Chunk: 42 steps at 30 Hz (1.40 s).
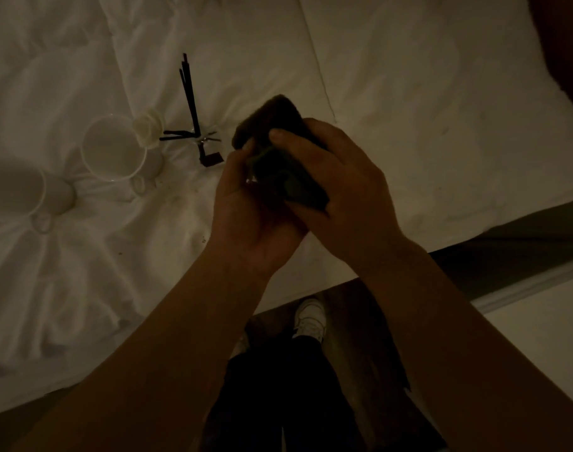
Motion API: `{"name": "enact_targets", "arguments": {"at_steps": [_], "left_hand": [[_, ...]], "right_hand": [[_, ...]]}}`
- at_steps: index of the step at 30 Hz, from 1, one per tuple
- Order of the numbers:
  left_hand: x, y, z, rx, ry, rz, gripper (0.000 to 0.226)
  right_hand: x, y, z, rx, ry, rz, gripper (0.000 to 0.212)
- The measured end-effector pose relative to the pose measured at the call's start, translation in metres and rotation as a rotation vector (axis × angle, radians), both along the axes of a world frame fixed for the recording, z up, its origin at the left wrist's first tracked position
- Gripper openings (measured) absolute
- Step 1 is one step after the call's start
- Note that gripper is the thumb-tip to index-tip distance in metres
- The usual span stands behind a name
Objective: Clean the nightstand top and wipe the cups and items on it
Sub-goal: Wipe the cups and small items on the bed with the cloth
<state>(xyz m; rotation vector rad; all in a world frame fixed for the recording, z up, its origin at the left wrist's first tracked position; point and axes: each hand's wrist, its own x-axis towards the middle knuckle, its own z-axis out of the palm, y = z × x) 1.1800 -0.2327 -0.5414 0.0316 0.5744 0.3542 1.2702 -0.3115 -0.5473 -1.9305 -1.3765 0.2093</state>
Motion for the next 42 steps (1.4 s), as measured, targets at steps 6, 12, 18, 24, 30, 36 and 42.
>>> {"name": "enact_targets", "arguments": {"at_steps": [6,12,18,24,30,36,42], "left_hand": [[-0.002,0.021,0.0,0.092,0.05,0.06,0.06],[0.003,0.023,-0.008,0.168,0.074,0.017,0.042],[0.025,0.057,-0.018,0.742,0.547,-0.279,0.018],[0.064,0.078,-0.037,1.61,0.875,-0.436,0.02],[0.072,0.092,-0.056,2.003,1.064,-0.801,0.025],[0.048,0.064,-0.024,2.125,0.905,-0.613,0.041],[0.021,0.0,0.017,0.952,0.407,-0.787,0.043]], "right_hand": [[0.021,-0.024,-0.023,-0.05,0.006,-0.046,0.049],[0.026,-0.052,-0.043,-0.235,-0.013,-0.127,0.054],[0.012,-0.071,-0.04,-0.273,0.17,-0.216,0.056],[0.0,-0.078,-0.029,-0.192,0.208,-0.124,0.053],[-0.001,-0.082,-0.022,-0.061,0.43,-0.148,0.055],[0.005,-0.074,-0.011,-0.086,0.559,-0.382,0.059],[0.003,-0.051,0.009,-0.023,0.706,-0.437,0.088]]}}
